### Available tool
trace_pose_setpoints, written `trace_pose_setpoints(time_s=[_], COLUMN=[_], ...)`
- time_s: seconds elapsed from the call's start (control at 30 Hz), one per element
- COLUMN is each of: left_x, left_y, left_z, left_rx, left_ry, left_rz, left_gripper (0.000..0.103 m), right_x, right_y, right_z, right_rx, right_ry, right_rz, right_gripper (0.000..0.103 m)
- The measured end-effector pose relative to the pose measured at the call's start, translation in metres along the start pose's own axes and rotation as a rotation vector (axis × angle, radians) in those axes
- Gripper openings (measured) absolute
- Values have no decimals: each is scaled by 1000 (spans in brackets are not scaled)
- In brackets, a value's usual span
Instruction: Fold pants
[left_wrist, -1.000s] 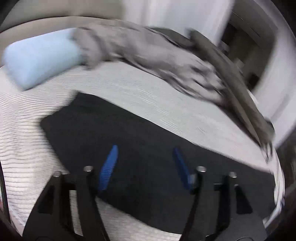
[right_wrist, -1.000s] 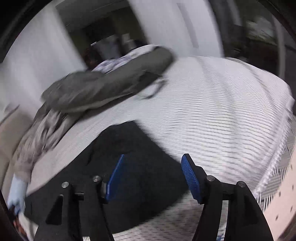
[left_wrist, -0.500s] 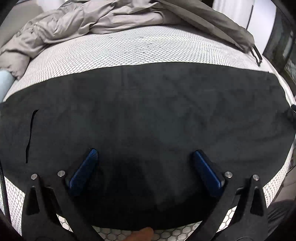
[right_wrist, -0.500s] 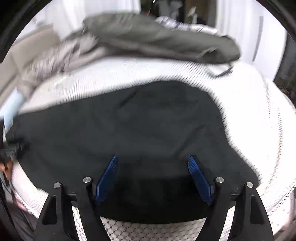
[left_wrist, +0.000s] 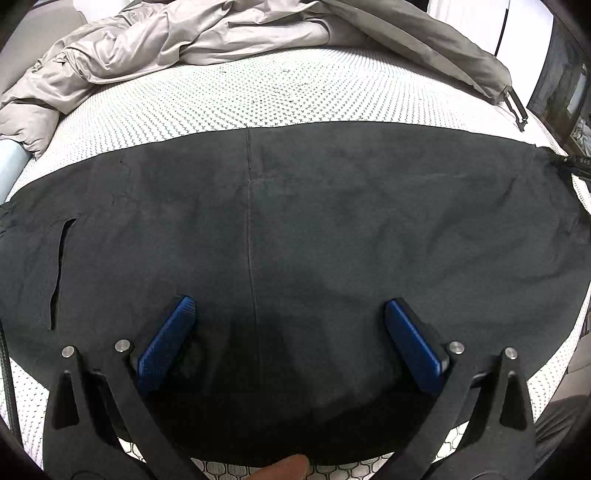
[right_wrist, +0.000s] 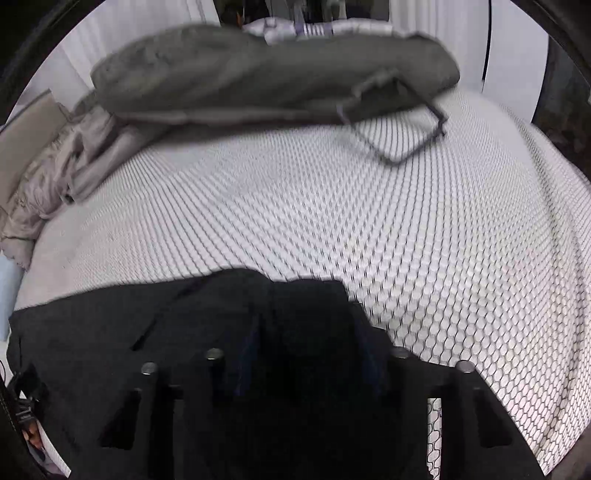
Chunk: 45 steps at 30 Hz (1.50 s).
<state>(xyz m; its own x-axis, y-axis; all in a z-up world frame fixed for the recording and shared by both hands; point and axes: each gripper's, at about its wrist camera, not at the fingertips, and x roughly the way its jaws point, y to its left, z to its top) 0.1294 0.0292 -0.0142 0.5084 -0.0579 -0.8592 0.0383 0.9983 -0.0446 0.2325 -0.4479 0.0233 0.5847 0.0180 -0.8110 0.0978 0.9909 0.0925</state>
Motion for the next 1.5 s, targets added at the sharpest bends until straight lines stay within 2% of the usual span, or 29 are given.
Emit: trace_pose_setpoints(time_s=[0.07,0.17,0.2,0.27,0.33,0.4,0.47,0.57,0.67,0.8,0.83,0.87,0.93,0.97,1.07,1.1,1.13,1.2,1.27,1.33,1.37,1.4,1.5], left_x=[2,3,3,0,-7,-22,-37,-42,-32,-14,-12,-9,-5,-3,2,3,3,4,3,-6,-12,-18,-17], left_y=[-1,-3,-3,-2,-3,-9,-22,-59,-99,-132,-133,-129,-119,-113,-103,-101,-99,-96,-98,-103,-106,-111,-132], left_z=[1,3,3,5,6,8,10,10,2,-13,-15,-15,-14,-13,-14,-14,-14,-11,-8,-6,-4,-1,4], left_rx=[6,12,9,0,-2,15,27,53,135,270,283,277,251,238,218,215,213,214,209,205,203,200,209], left_ry=[7,16,17,21,20,-24,-77,-92,-62,-26,-25,-16,-1,1,4,4,4,7,15,0,-32,-54,-54], left_rz=[-9,-10,-9,-8,-5,-24,-61,-136,-184,-125,-123,-138,-158,-158,-158,-157,-155,-149,-133,-119,-121,-136,-172], left_gripper=[102,102,102,102,102,102,102,102,102,102,102,102,103,103,103,103,103,103,103,102,102,102,102], right_x=[4,43,49,33,-2,-33,-61,-82,-76,-37,-23,-12,-11,-12,-23,-27,-29,-34,-40,-52,-59,-66,-64], right_y=[-9,-20,-17,-10,0,10,27,60,99,135,145,156,166,164,131,107,89,44,26,35,42,54,88], right_z=[13,14,11,6,-4,-17,-36,-66,-94,-116,-126,-135,-150,-153,-149,-147,-146,-143,-141,-142,-142,-143,-137], right_rx=[52,114,99,75,65,45,11,-52,-88,-184,-234,-312,-459,-483,-412,-372,-332,-181,-90,-96,-107,-115,-121], right_ry=[-4,93,96,55,-11,-66,-93,-91,-46,14,58,93,53,45,29,8,-2,-24,-44,-86,-105,-126,-127], right_rz=[12,-80,-93,-130,-172,-164,-114,-32,85,181,175,114,26,5,-57,-149,-199,-241,-179,-184,-177,-133,24], right_gripper=[39,63,63,66,71,92,100,102,102,102,102,102,102,102,102,102,102,101,102,102,102,102,102])
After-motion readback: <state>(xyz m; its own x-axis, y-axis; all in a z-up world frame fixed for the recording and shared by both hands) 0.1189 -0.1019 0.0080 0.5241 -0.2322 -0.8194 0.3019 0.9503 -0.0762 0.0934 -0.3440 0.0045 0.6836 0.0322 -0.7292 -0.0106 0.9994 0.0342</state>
